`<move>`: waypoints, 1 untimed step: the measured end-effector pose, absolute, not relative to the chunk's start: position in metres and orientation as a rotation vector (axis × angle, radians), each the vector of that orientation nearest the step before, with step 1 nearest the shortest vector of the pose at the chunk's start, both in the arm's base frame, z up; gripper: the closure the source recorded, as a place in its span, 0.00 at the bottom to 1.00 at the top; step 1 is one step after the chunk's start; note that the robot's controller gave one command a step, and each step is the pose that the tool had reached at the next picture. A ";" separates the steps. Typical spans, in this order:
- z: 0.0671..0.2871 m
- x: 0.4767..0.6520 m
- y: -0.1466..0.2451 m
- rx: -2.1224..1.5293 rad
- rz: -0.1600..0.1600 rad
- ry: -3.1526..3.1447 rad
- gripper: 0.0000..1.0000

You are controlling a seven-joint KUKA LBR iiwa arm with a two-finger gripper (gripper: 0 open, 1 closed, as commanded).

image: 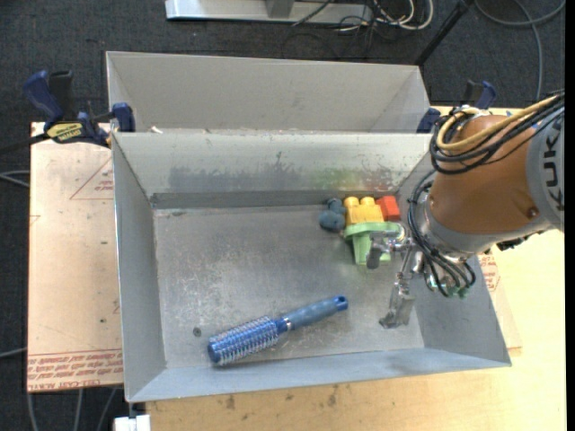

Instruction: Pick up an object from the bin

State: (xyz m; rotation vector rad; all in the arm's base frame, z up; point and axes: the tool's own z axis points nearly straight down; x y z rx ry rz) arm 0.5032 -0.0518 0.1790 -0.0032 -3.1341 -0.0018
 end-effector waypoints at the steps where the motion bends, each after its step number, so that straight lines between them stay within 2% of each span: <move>1: 0.070 0.544 -0.011 0.672 -0.002 -3.069 0.00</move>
Offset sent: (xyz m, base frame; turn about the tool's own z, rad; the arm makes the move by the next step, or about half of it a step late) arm 0.0409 0.0398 -0.1090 -0.4350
